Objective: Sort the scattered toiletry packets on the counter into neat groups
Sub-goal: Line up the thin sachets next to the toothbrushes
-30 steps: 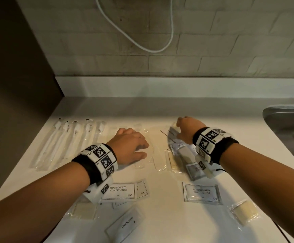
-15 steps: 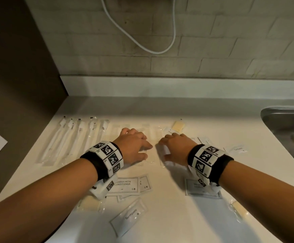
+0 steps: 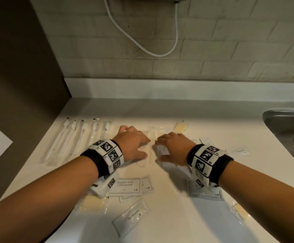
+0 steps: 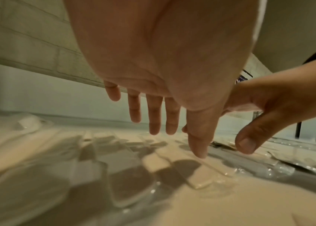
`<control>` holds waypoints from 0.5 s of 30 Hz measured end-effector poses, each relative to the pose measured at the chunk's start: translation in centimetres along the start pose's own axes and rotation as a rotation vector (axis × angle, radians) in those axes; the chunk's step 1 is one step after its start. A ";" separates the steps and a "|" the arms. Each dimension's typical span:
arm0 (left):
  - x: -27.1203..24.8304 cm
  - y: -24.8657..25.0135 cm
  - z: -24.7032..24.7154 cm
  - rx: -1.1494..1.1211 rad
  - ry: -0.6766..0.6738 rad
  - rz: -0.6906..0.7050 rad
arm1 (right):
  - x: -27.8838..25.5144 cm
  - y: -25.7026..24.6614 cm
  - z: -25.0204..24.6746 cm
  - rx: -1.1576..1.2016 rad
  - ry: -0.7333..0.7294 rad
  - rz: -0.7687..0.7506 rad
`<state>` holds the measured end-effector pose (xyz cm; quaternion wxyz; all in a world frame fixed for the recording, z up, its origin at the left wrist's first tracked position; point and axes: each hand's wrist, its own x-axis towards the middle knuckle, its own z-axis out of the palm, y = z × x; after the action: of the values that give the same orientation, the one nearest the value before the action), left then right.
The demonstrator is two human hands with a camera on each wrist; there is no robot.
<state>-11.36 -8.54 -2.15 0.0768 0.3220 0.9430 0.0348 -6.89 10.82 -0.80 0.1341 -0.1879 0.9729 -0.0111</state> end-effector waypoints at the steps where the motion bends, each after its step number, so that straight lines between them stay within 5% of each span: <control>1: -0.1 -0.4 0.0 0.024 -0.024 -0.006 | 0.3 -0.3 -0.1 -0.009 -0.006 -0.005; 15: -0.7 -2.0 0.8 0.005 -0.041 -0.097 | 1.2 -2.1 0.9 -0.073 -0.042 0.018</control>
<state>-11.88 -10.55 -3.08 0.0970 0.2770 0.9557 0.0219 -6.98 8.45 -1.86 0.1477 -0.1843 0.9713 0.0297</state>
